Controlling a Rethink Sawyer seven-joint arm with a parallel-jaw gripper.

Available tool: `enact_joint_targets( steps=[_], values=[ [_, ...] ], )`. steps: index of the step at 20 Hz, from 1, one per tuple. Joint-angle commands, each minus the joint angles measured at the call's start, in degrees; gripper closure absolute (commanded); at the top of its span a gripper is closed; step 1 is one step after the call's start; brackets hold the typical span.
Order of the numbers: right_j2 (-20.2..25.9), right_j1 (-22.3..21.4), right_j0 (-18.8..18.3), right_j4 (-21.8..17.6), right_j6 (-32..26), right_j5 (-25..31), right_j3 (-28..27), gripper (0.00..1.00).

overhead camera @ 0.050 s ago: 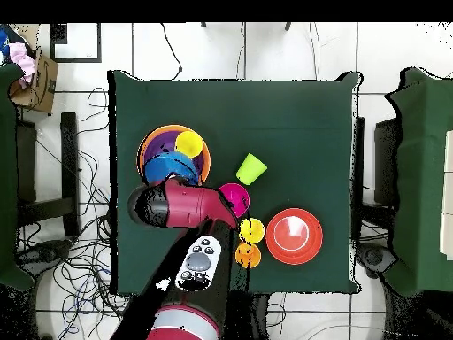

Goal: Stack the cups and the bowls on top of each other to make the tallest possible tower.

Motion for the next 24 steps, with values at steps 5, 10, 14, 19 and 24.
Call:
enact_joint_targets(
  steps=[5,10,14,19,24],
  values=[
    [4.3,0.7,1.1,-3.5,1.1,5.5,2.2,1.00],
    [4.0,-0.2,1.6,-3.4,1.9,3.9,3.1,1.00],
    [3.8,-1.8,1.5,-3.1,2.1,4.1,3.6,1.00],
    [4.0,-1.9,1.0,-3.2,1.6,4.1,3.8,0.00],
    [3.7,-1.7,1.0,-3.6,1.5,3.3,3.7,0.00]
  ],
)
